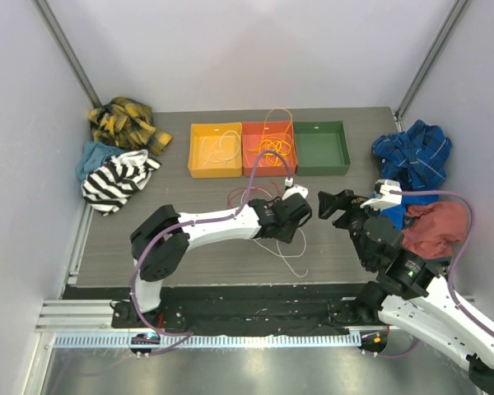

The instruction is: Untangle the cables

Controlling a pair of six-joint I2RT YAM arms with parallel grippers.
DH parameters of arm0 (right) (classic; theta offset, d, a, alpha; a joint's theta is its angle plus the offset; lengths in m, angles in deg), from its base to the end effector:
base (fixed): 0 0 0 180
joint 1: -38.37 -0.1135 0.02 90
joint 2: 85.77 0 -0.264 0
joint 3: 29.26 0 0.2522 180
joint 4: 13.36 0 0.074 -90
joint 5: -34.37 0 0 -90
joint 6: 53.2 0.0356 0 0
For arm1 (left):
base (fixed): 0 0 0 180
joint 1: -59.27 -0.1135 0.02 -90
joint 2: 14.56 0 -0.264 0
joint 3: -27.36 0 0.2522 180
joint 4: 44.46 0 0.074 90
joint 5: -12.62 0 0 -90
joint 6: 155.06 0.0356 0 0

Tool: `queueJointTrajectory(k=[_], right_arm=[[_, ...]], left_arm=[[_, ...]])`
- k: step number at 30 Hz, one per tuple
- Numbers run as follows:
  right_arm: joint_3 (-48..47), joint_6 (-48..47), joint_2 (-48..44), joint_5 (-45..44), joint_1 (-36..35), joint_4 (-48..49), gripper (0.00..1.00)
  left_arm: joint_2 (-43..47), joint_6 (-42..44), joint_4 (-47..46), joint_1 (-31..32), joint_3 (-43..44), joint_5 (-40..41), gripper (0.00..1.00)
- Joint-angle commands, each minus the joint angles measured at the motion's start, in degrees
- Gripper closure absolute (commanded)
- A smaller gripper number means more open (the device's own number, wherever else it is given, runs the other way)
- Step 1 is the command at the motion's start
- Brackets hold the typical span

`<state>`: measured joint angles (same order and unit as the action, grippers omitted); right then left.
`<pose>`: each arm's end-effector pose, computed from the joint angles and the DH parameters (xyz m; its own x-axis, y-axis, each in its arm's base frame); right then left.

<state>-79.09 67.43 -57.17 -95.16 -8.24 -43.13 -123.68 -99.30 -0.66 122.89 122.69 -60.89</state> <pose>0.1014 0.0743 0.3161 -0.1530 0.4101 -0.8991 -0.0583 0.9045 0.4225 0.1909 -0.3622 0.2115 -0.7554 0.3088 -0.5779 0.4432 0.8904 -0.1035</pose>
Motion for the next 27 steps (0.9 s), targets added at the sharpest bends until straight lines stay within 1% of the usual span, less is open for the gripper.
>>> queueJointTrajectory(k=[1, 3, 4, 7, 8, 10, 13, 14, 15, 16, 17, 18, 20, 21, 27], right_arm=[[-0.4, 0.8, -0.7, -1.0, 0.1, 0.1, 0.16], [-0.1, 0.8, -0.8, -1.0, 0.1, 0.2, 0.16], [0.0, 1.0, -0.8, -1.1, 0.1, 0.1, 0.16], [0.5, 1.3, -0.6, -0.8, 0.1, 0.1, 0.16], [0.7, 1.4, -0.5, -0.6, 0.0, 0.1, 0.16], [1.2, 1.6, -0.5, -0.6, 0.1, 0.3, 0.16], [1.9, 2.0, -0.5, -0.4, 0.1, 0.5, 0.16], [2.1, 2.0, -0.4, -0.3, 0.1, 0.6, 0.16], [2.1, 2.0, -0.4, -0.4, 0.0, 0.6, 0.16], [2.2, 2.0, -0.4, -0.4, 0.0, 0.6, 0.16], [2.4, 1.9, -0.4, -0.4, 0.1, 0.9, 0.16], [2.7, 1.8, -0.3, -0.4, 0.0, 1.0, 0.16], [3.2, 1.9, -0.1, -0.4, 0.0, 1.5, 0.16], [3.4, 2.1, 0.1, -0.4, 0.0, 1.7, 0.16], [3.6, 2.4, 0.8, 0.3, 0.0, 2.2, 0.16]], left_arm=[[1.4, 1.0, -2.4, -0.3, 1.3, 0.7, 0.42], [2.1, 1.6, -3.8, -0.3, -0.3, 0.4, 0.34], [2.3, 2.1, -3.6, -0.3, -0.5, 0.3, 0.29], [2.4, 1.2, -0.9, -0.3, -1.3, 2.0, 0.24], [3.1, -0.1, -0.4, -0.3, -2.0, 4.1, 0.22], [4.3, -2.0, -0.2, -0.2, -5.0, 6.0, 0.18], [6.2, -6.5, 0.7, -0.6, -8.5, 8.1, 0.18], [7.3, -10.2, 1.3, -0.6, -9.6, 8.6, 0.18], [8.4, -11.9, 1.7, -0.5, -10.7, 9.7, 0.18], [9.5, -13.7, 0.5, -0.5, -12.0, 9.9, 0.18], [10.8, -15.2, -0.6, -0.4, -15.4, 10.1, 0.18], [13.8, -17.4, -1.9, -0.4, -17.0, 10.3, 0.17], [15.6, -17.9, -5.8, -0.4, -20.0, 10.8, 0.17], [15.5, -17.4, -6.5, -0.3, -20.1, 10.8, 0.17], [9.5, -10.7, -6.6, -0.4, -14.8, 9.6, 0.17]])
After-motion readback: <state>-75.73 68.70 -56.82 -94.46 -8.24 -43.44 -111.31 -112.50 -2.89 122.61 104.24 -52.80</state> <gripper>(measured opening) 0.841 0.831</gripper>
